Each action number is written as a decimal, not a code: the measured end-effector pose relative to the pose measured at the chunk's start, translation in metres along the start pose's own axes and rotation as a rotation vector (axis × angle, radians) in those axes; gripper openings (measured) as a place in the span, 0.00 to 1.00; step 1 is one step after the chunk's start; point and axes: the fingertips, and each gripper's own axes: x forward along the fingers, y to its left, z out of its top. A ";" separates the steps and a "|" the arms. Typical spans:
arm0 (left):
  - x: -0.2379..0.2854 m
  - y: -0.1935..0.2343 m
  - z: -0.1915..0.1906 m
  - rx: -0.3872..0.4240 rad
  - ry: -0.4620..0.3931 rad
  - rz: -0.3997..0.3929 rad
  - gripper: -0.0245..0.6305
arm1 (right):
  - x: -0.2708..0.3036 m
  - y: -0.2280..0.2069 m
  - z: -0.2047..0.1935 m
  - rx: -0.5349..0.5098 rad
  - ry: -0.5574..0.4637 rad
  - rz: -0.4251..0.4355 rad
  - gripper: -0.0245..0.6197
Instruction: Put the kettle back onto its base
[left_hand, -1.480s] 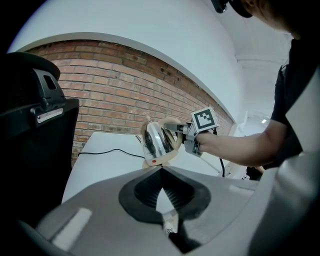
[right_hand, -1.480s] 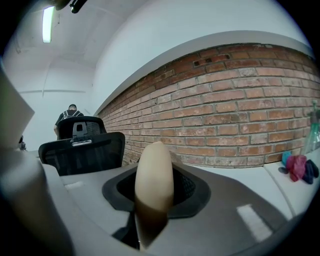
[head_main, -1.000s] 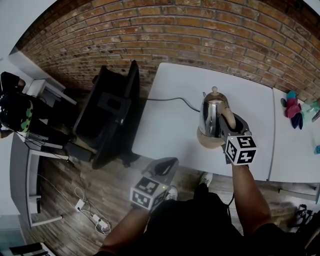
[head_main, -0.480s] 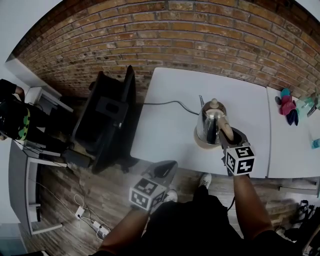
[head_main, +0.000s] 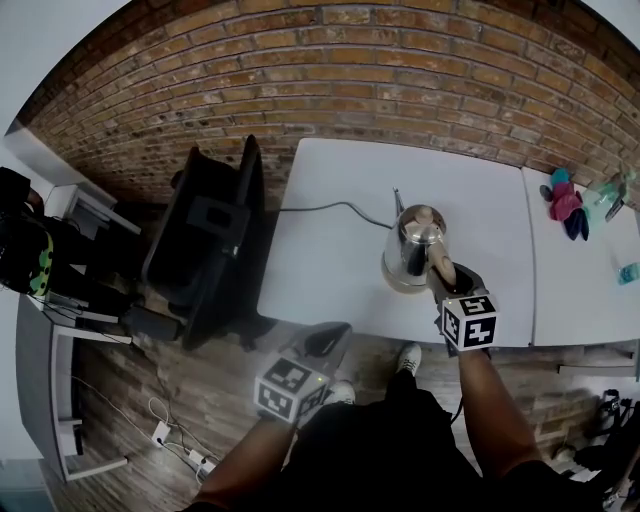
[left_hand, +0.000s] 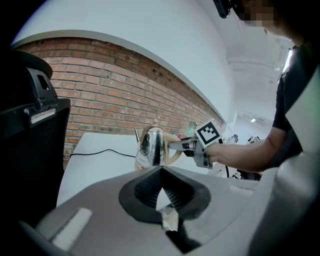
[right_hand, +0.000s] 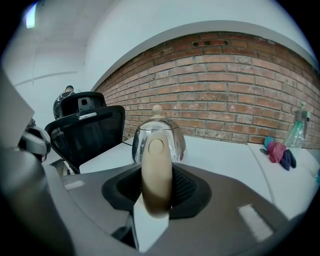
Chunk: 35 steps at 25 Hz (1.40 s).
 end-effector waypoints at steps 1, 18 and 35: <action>-0.001 -0.001 -0.001 -0.001 0.001 -0.001 0.04 | -0.001 0.000 -0.001 0.002 0.000 -0.001 0.27; -0.019 -0.002 -0.010 0.003 0.009 0.000 0.04 | -0.004 0.014 -0.019 0.032 0.022 -0.012 0.28; -0.027 -0.009 -0.014 0.026 0.013 -0.037 0.04 | -0.013 0.019 -0.045 0.024 0.065 -0.048 0.36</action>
